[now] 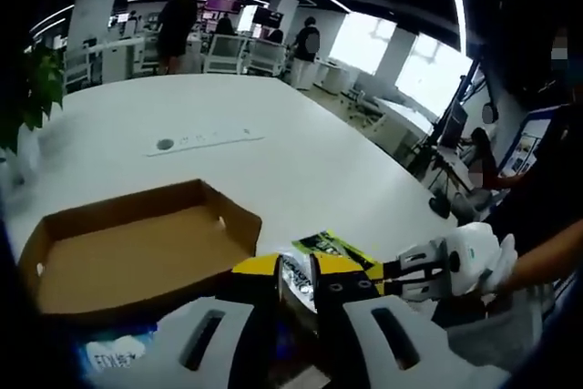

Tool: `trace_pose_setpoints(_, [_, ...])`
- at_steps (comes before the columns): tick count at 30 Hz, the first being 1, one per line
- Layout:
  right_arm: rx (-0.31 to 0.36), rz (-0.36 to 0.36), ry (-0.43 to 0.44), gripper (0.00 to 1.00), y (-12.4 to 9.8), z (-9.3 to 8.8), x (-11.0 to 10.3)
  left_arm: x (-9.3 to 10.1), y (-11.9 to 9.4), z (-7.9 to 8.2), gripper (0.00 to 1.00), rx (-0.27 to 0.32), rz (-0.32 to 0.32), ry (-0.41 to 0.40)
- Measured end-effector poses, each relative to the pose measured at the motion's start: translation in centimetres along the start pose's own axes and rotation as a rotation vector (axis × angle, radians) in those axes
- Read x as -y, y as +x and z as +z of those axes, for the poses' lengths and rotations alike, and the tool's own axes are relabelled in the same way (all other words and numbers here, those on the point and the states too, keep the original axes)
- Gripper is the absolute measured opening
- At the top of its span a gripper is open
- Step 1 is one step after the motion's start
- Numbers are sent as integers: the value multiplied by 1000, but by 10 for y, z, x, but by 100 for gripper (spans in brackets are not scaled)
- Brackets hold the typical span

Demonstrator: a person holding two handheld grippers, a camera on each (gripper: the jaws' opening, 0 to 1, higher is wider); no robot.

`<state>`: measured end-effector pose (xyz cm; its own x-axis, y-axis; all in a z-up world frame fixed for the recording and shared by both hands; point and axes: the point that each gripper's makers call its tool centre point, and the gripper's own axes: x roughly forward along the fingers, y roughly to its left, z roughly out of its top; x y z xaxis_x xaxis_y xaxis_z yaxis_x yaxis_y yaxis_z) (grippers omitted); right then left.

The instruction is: Operate the shoe box by opening the lid, removing the specified soft item, and placing it in the target area until the item is outside and the box remains undamaged.

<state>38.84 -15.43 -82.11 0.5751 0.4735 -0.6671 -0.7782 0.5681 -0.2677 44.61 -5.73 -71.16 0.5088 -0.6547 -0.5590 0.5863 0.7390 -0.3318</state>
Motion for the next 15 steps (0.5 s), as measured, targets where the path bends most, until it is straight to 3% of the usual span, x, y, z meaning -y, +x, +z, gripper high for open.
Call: trace_pose_setpoints(15, [-54,65,-135,0,3,-11,-5,-38,-37,-6,13,40,60,-31])
